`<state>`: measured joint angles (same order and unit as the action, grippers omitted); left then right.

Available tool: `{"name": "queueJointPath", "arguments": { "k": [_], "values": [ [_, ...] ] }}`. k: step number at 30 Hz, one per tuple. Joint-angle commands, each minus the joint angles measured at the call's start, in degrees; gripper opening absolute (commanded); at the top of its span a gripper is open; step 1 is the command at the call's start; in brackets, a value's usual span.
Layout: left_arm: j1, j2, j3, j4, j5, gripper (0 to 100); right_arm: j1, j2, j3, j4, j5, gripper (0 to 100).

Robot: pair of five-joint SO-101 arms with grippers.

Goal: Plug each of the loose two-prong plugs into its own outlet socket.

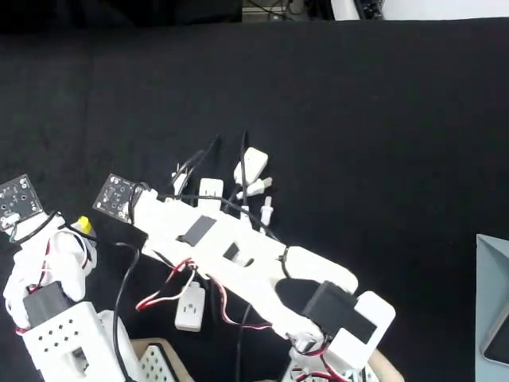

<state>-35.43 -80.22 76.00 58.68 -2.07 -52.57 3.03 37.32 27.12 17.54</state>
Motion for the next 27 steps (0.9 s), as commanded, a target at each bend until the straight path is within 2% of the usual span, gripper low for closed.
{"name": "queueJointPath", "arguments": {
  "k": [1,9,15,19,27],
  "values": [
    [0.0,-0.6,-0.2,-1.1,0.0,22,1.2,-0.1,0.6,1.8,0.4,1.5],
    [0.0,-0.6,3.8,-6.9,0.0,23,1.2,-1.0,0.0,0.1,0.4,3.1],
    [0.0,-0.6,4.4,-7.2,0.0,23,1.2,-7.1,-2.0,5.0,0.1,24.2],
    [0.0,-0.6,4.4,-7.2,0.0,23,1.1,-13.1,-5.3,12.7,-2.3,33.1],
    [0.0,-0.6,5.3,-7.3,0.0,23,1.3,-26.3,-10.5,26.5,-3.5,29.9]
  ]
}}
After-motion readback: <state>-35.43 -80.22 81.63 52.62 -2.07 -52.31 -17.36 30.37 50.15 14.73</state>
